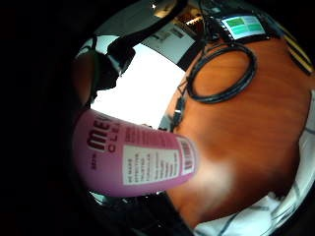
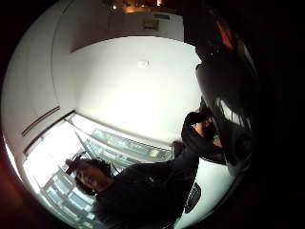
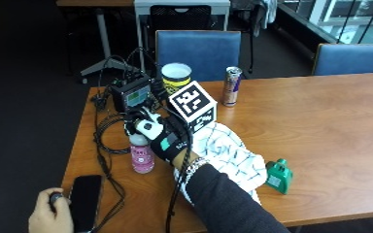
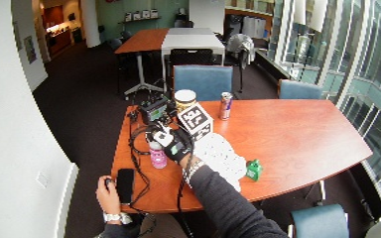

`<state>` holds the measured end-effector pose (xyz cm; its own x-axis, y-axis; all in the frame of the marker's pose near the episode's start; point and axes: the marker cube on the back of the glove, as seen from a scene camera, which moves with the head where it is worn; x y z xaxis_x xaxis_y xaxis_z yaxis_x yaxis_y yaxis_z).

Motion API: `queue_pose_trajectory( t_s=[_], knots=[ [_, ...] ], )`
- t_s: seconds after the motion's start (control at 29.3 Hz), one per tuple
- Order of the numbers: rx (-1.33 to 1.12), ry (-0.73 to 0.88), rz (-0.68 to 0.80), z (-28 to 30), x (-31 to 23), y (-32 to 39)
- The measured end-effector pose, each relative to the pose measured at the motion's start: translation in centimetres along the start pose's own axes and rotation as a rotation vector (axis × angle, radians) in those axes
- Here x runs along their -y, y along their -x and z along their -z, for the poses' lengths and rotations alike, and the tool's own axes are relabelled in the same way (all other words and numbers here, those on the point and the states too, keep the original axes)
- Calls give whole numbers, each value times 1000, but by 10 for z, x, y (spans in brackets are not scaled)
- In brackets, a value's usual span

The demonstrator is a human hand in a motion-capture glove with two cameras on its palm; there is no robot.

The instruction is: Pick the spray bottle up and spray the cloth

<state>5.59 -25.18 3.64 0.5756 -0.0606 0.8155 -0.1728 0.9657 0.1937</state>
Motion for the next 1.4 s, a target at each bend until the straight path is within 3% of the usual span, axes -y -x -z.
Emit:
queue_pose_trajectory(
  t_s=[0.31,1.06,1.4],
  knots=[
    [-56,-1,-16,-6,-4,-25],
    [-130,15,77,16,12,19],
    [-118,53,48,8,6,7]
  ],
)
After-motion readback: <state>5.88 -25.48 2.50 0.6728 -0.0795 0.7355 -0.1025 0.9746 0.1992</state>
